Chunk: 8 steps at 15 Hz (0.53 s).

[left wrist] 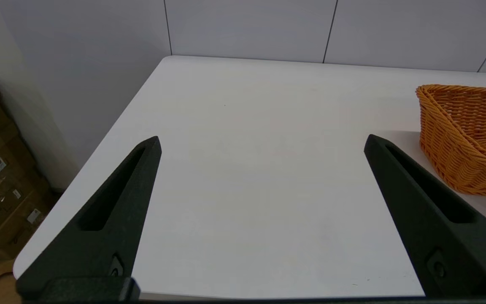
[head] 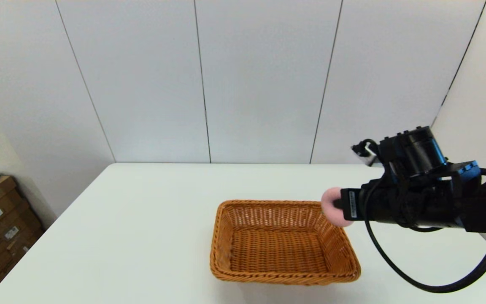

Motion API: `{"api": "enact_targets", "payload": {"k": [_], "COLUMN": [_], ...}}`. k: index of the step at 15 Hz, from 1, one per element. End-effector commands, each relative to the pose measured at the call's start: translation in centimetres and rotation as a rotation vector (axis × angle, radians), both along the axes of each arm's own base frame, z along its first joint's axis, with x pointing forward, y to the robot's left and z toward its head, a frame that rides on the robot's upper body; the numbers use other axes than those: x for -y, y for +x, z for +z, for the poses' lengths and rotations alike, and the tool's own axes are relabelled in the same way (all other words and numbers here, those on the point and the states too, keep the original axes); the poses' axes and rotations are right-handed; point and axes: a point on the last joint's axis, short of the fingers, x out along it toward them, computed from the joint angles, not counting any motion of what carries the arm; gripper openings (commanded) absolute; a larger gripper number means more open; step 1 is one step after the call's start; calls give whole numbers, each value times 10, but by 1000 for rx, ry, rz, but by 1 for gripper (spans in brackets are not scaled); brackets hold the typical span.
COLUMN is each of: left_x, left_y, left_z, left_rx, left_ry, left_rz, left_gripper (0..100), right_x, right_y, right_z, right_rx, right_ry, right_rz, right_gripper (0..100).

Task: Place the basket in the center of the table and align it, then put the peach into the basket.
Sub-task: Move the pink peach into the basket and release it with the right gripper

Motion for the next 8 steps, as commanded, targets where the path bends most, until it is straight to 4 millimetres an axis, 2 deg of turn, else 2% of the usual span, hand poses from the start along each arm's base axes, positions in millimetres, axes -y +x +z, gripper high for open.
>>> {"api": "enact_targets", "payload": {"k": [1, 2, 4, 8], "left_x": [0, 0, 0, 0], "left_y": [0, 0, 0, 0], "left_z": [0, 0, 0, 0], "left_rx": [-1, 0, -1, -1], "left_ry": [-1, -1, 1, 1], "left_rz": [1, 1, 1, 1], "left_gripper": [100, 100, 100, 100], "right_x": [-39, -45, -51, -51], "right_y": [-2, -2, 0, 0], "right_z": [-23, -28, -34, -31], "right_rx": [-67, -79, -94, -85], "right_ry": [-34, -43, -58, -52], "right_rz": [120, 134, 141, 140], "right_gripper": [0, 100, 100, 100]}}
